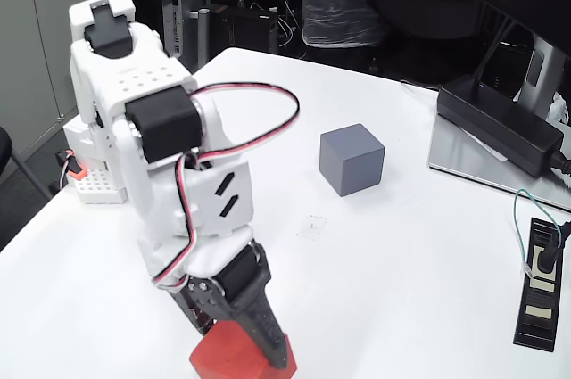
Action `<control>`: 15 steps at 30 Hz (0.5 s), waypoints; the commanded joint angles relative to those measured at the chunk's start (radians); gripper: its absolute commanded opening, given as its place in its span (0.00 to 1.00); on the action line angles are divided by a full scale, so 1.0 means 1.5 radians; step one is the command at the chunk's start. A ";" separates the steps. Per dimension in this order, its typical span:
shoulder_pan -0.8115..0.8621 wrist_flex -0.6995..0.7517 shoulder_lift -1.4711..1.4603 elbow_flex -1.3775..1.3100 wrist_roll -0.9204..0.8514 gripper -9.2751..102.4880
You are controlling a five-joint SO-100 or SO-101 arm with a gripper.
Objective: Stack the three blocks in an ordered color.
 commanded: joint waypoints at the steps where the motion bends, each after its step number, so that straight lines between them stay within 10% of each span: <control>1: -0.003 0.004 0.071 -0.004 -0.007 0.24; 15: -0.091 0.126 0.225 -0.003 -0.071 0.24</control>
